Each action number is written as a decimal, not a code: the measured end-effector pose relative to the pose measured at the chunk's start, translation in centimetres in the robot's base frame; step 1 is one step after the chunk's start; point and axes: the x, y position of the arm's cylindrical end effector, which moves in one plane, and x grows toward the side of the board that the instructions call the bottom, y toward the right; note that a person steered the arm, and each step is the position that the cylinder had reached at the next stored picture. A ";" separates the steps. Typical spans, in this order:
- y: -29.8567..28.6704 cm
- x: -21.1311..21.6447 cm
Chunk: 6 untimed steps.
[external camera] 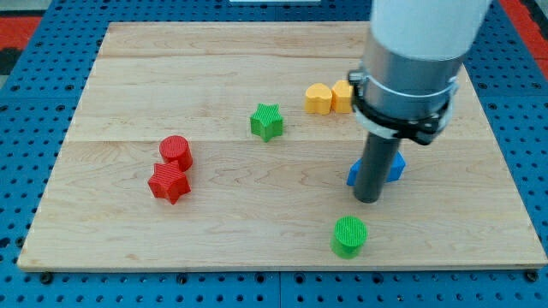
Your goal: Drag the green circle below the green star
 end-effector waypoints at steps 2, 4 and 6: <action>3.0 2.9; -5.5 8.0; -7.9 -1.5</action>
